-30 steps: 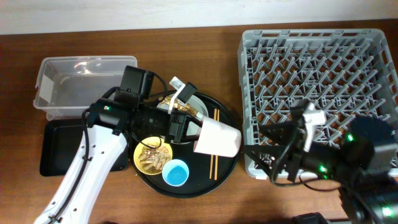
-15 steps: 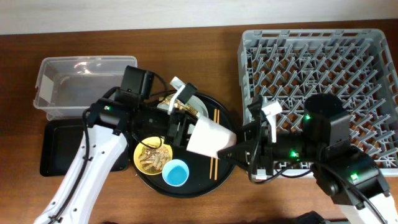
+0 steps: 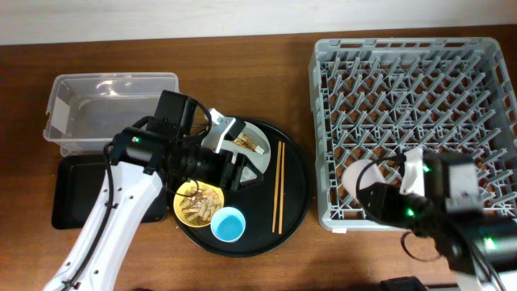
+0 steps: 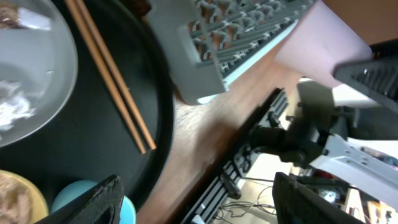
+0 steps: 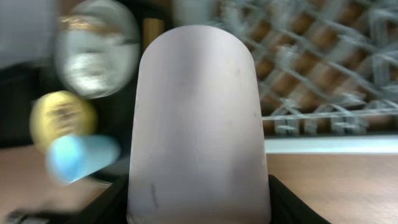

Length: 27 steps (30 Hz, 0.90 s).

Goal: Sort waste into correct bins and load items into the dishwasher rack
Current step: 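Grasp the pink cup with the right gripper and carry it into the rack, then grasp the light-blue cup with the left gripper and hand it to the right gripper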

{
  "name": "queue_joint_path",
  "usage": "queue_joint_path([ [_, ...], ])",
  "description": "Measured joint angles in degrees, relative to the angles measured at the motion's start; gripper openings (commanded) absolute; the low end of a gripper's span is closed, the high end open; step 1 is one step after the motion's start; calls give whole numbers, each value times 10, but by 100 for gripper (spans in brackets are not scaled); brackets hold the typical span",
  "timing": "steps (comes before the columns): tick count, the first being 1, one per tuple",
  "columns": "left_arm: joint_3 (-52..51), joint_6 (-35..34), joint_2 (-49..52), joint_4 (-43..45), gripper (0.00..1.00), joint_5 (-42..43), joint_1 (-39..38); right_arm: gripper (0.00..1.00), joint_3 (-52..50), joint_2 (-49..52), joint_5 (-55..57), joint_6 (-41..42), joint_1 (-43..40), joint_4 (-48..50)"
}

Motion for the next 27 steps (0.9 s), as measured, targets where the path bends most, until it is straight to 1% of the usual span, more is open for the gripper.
queue_joint_path([
  [2,0,-2,-8,-17,76,-31,0,40,0,46,44,11,0,4],
  [9,0,-2,-50,-38,76,-73,0,40,1,206,103,17,-1,61],
  [10,0,-2,-50,-40,76,-75,0,48,2,224,107,17,-1,66],
  [11,0,-2,-50,-43,76,-76,0,76,4,243,108,17,-1,66],
  [12,0,-2,-50,-45,76,-78,0,90,5,256,108,17,-1,66],
  [13,0,-2,-50,-48,75,-80,0,93,5,264,107,15,-1,66],
  [14,0,-2,-50,-51,64,-83,0,94,6,268,104,19,-2,62],
  [15,0,-2,-50,-54,58,-89,0,94,17,267,103,18,-3,49],
  [18,0,-3,-50,-64,50,-112,0,94,77,260,88,17,-17,10],
  [20,0,-9,-50,-74,47,-133,0,94,110,242,72,17,-19,-5],
  [23,0,-34,-50,-90,49,-196,-18,96,149,155,24,18,-19,-9],
  [25,-7,-61,-51,-88,53,-251,-56,97,155,97,3,17,-19,-16],
  [27,-45,-104,-52,-61,53,-320,-125,97,155,47,-9,17,-19,-27],
])
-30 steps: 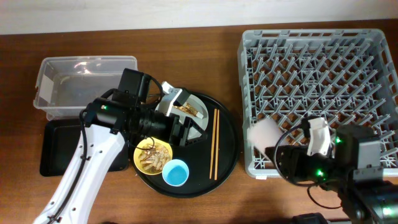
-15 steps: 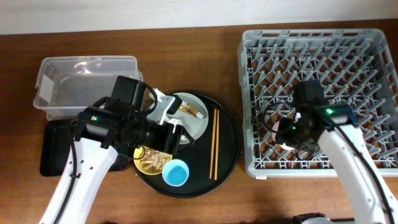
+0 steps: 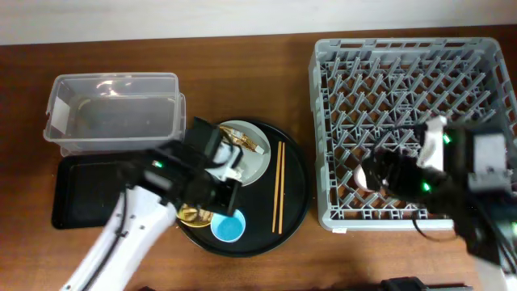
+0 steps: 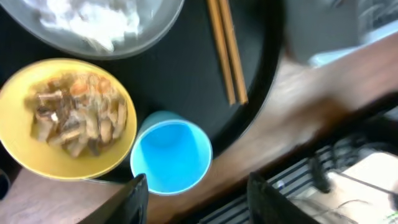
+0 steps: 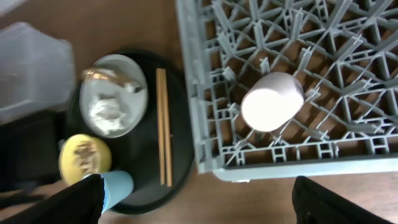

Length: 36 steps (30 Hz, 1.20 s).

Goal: Sort waste into correct bins and load items into the dishwasher rack
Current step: 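Grasp the light-blue cup with the left gripper and hand it to the right gripper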

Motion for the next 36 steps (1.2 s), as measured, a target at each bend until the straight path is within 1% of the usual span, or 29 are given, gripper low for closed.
queue_joint_path([
  [1,-23,-17,0,22,52,-20,-23,97,0,-20,-4,0,0,-6],
  [2,-53,-35,1,53,49,-40,-47,97,0,-40,-6,0,0,-10],
  [3,-94,-51,2,98,44,-56,-73,97,0,-49,-7,0,0,-12],
  [4,-123,-64,6,125,41,-65,-91,97,1,-59,-8,0,0,-14],
  [5,-146,-77,10,146,37,-69,-102,97,1,-64,-9,0,0,-15],
  [6,-176,-92,16,174,35,-79,-117,97,1,-66,-10,0,0,-16],
  [7,-191,-99,21,184,32,-81,-125,97,1,-65,-11,0,0,-17],
  [8,-202,-108,26,194,24,-83,-133,97,1,-64,-11,0,0,-17],
  [10,-205,-118,31,202,3,-88,-145,97,1,-59,-13,0,0,-19],
  [11,-205,-125,32,206,0,-90,-151,97,1,-57,-15,0,0,-19],
  [16,-202,-140,31,201,0,-107,-173,97,1,-55,-16,0,0,-28],
  [18,-184,-141,31,183,0,-92,-173,97,1,-55,-17,-4,0,-28],
  [20,-138,-143,30,138,0,-64,-166,96,1,-55,-17,-19,0,-36],
  [22,-80,-133,22,108,0,-21,-129,96,0,-55,-35,-46,1,-46],
  [23,-52,-115,12,109,0,18,-97,96,-2,-55,-56,-65,3,-46],
  [25,-9,-74,-9,139,0,137,-22,94,-21,-56,-140,-129,21,-39],
  [26,2,-59,-16,159,0,195,5,94,-42,-56,-186,-159,37,-19],
  [27,13,-37,-24,188,0,292,43,94,-58,-56,-212,-172,48,3],
  [28,13,-26,-26,204,0,350,59,94,-67,-56,-228,-184,54,19],
  [29,13,-14,-26,219,0,417,74,94,-92,-53,-275,-191,70,63],
  [31,13,9,-26,224,0,516,92,94,-117,-48,-344,-196,91,151],
  [34,13,27,-25,241,0,615,96,93,-119,-40,-391,-187,118,207],
  [36,13,31,-26,259,0,653,99,93,-119,-32,-398,-181,129,220],
])
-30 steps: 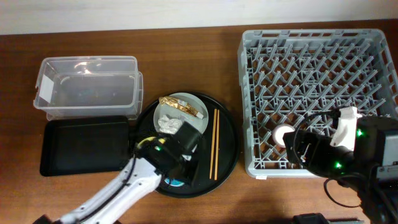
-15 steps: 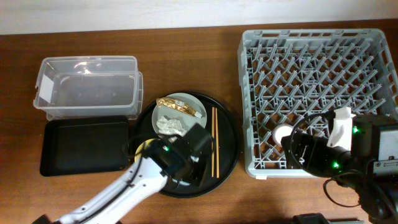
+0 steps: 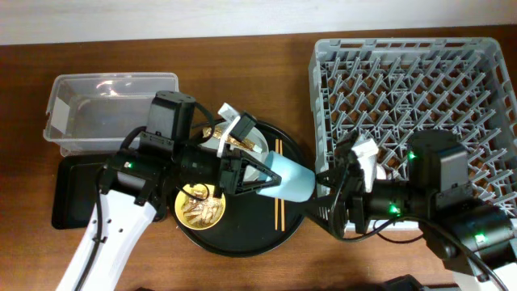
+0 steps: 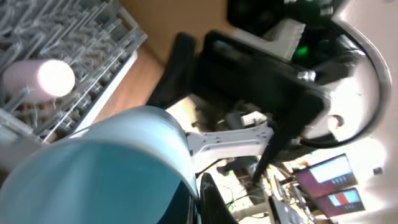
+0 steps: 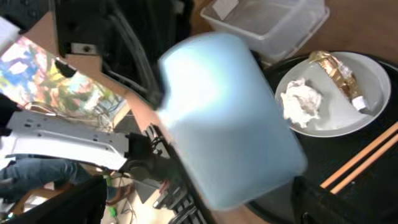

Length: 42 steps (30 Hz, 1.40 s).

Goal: Sort waste into correct bins and load items into the dishwasher rack
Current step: 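Grasp the light-blue cup with the left gripper and hand it to the right gripper, then carry the light-blue cup with the right gripper and place it in the rack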

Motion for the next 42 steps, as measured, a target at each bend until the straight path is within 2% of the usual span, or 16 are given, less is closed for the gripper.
queue_joint_path([
  [2,0,6,0,27,0,30,5,83,0,19,-9,4,6,5],
  [6,0,10,1,28,0,35,14,77,0,45,-18,12,6,23],
  [8,0,11,1,29,0,37,19,80,-2,47,-18,15,6,34],
  [9,0,12,1,30,0,38,19,88,-3,47,-17,16,6,40],
  [10,0,13,1,30,0,38,20,90,-3,47,-18,16,6,45],
  [21,0,14,1,31,0,62,9,90,-3,52,11,7,11,40],
  [25,0,14,1,31,0,67,8,90,-3,52,-38,-26,-10,55],
  [28,0,13,1,30,0,89,5,85,-3,56,-83,-42,-14,81],
  [31,0,13,1,30,0,100,3,70,-3,62,-115,-47,-16,90],
  [35,0,12,1,34,0,98,3,64,-3,70,-138,-49,-16,78],
  [36,0,11,1,37,0,98,3,65,-2,70,-139,-49,-17,72],
  [37,0,11,1,40,0,98,3,76,-2,70,-139,-49,-17,67],
  [39,-2,8,1,47,0,96,0,89,0,70,-133,-54,-18,49],
  [42,-2,9,0,67,0,103,0,91,-1,68,-111,-62,-18,23],
])
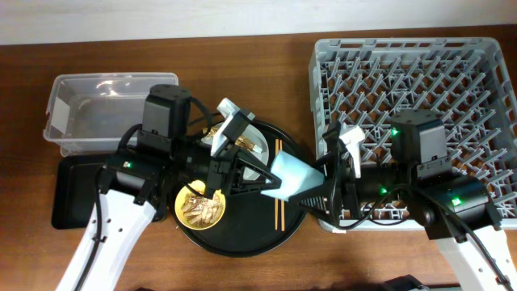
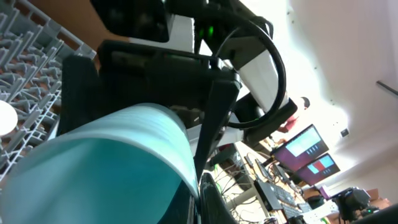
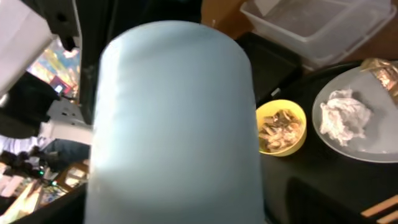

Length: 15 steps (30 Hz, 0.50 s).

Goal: Sort waste into correct bins and load items into the dishwasher rack
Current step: 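Carry the light-blue cup with the right gripper and place it in the rack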

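Note:
A light blue cup (image 1: 292, 179) hangs on its side above the round black tray (image 1: 242, 239). My left gripper (image 1: 269, 181) is shut on its rim end, and the cup (image 2: 93, 168) fills the left wrist view beside one dark finger (image 2: 210, 202). From the right, my right gripper (image 1: 320, 194) is open, with the cup (image 3: 174, 124) between its spread fingers. The grey dish rack (image 1: 412, 65) stands at the right. A pale cup (image 2: 4, 118) lies in it.
On the tray are a grey plate (image 1: 242, 149) with a crumpled tissue and a wrapper, a yellow bowl (image 1: 198, 206) of food scraps and a pair of chopsticks (image 1: 279, 182). A clear plastic bin (image 1: 105, 113) and a flat black bin (image 1: 77, 190) lie at the left.
My right gripper has moved left, and the blue cup now lies between its open fingers. The left gripper still holds the cup, a little farther right.
My right gripper first held a pink cup at the rack's front while the left hung open over the plate. Then the pink cup lay in the rack and my left was open over the blue cup. Later the left held that cup up, toward the right gripper.

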{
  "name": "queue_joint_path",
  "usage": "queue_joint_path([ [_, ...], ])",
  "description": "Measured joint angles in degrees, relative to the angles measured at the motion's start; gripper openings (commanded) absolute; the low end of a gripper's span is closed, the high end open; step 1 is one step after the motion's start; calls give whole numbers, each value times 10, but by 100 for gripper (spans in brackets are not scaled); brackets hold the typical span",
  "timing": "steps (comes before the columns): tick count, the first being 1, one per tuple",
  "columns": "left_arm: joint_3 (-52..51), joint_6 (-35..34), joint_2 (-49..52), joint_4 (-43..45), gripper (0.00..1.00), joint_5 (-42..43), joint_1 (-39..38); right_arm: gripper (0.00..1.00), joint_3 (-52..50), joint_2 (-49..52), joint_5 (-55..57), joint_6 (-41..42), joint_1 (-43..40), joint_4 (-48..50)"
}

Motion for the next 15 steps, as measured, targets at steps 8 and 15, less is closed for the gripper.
queue_joint_path([
  [8,0,0,0,2,0,0,1,69,0,-3,-5,-6,0,34],
  [15,0,-2,0,4,67,-1,1,55,-1,-6,-5,-7,0,19],
])
